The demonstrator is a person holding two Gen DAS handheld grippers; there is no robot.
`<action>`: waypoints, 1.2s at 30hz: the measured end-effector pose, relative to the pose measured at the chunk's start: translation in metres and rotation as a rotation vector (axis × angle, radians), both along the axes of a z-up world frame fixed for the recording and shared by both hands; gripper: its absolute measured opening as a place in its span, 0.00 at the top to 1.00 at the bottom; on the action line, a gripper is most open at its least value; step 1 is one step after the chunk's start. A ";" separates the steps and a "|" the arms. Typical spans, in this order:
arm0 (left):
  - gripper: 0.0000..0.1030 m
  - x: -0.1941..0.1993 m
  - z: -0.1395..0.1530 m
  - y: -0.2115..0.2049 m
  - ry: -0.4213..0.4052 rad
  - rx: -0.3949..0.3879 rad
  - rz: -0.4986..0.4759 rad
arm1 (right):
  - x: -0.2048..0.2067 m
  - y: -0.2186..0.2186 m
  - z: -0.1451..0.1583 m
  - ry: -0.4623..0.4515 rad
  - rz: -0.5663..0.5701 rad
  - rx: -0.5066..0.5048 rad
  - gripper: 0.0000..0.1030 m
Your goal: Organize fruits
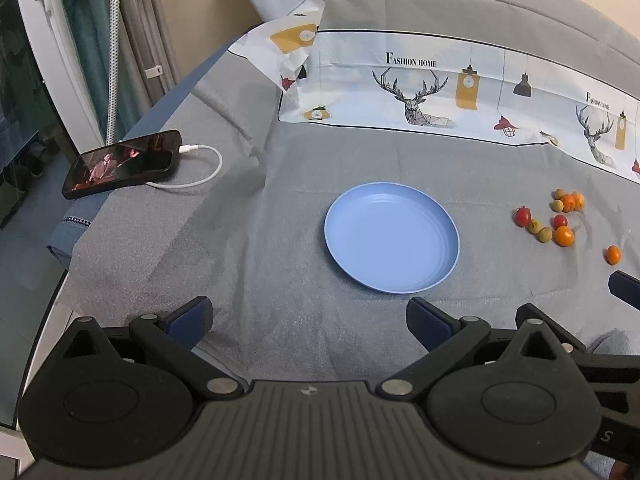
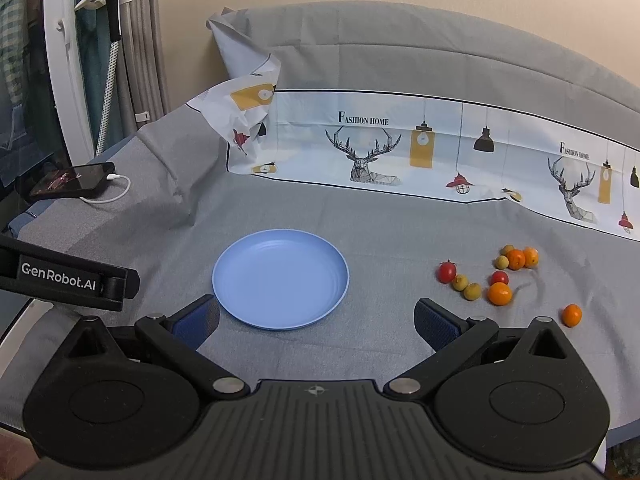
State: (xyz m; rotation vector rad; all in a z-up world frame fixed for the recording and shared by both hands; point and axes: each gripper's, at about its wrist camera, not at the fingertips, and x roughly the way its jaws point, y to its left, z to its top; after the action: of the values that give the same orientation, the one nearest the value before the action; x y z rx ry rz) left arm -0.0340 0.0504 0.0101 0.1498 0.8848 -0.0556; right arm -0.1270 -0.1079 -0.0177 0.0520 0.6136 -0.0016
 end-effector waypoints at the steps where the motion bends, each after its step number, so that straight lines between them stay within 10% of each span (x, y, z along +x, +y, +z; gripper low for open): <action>1: 0.00 0.000 0.000 0.001 0.001 -0.001 0.000 | 0.000 0.000 0.000 0.000 -0.001 0.000 0.00; 36: 0.00 0.007 0.000 -0.022 0.037 0.039 -0.019 | 0.005 -0.021 -0.016 0.016 -0.006 0.083 0.00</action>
State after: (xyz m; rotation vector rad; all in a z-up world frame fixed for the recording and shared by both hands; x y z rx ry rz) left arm -0.0270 0.0285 0.0098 0.1944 0.9220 -0.0593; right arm -0.1217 -0.1293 -0.0342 0.1345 0.6295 0.0180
